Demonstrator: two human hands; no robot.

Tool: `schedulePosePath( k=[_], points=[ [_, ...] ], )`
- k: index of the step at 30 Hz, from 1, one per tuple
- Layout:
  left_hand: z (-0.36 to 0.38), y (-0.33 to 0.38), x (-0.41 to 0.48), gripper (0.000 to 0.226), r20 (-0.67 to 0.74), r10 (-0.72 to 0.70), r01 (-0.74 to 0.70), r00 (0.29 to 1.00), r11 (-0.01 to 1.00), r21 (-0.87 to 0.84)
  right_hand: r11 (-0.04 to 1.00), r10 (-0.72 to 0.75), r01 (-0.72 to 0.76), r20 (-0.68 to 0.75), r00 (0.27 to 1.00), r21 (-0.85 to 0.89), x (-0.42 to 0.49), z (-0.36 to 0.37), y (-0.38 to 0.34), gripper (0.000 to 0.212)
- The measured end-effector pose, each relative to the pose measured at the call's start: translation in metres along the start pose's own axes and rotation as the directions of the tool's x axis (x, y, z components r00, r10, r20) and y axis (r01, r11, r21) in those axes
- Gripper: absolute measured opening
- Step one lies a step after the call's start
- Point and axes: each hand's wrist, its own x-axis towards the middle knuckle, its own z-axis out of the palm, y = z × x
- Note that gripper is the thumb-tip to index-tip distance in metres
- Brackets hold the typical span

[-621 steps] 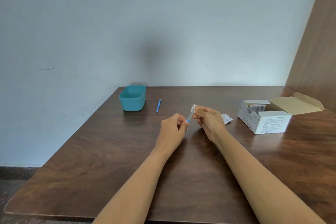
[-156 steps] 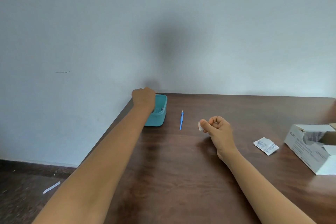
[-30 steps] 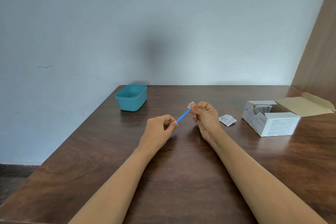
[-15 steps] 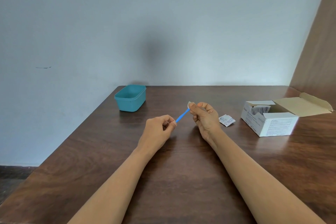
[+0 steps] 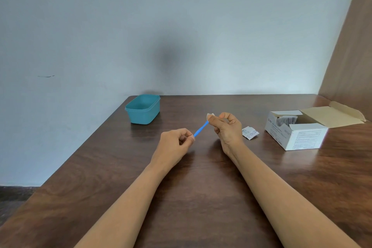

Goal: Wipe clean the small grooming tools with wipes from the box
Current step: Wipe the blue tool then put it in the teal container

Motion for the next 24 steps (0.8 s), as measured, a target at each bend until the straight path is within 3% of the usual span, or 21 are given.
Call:
schedulePosePath(
  k=[7,17,24],
  points=[
    [-0.0012,0.0005,-0.0005,0.011,-0.016,0.003,-0.003,1.0,1.0,0.008,0.998,0.056,-0.056,0.052,0.997,0.0,0.0005,0.0004,0.0012,0.019],
    [0.0002,0.0007,-0.0006,0.014,0.006,0.01,-0.01,1.0,1.0,-0.002,0.998,0.047,-0.046,-0.003,0.999,0.045,-0.0001,0.0,-0.0013,0.028],
    [-0.0013,0.0022,-0.0012,0.013,-0.006,0.02,-0.02,1.0,1.0,-0.007,0.996,-0.027,0.032,0.064,0.998,-0.077,0.0005,0.0017,-0.0018,0.026]
  ],
)
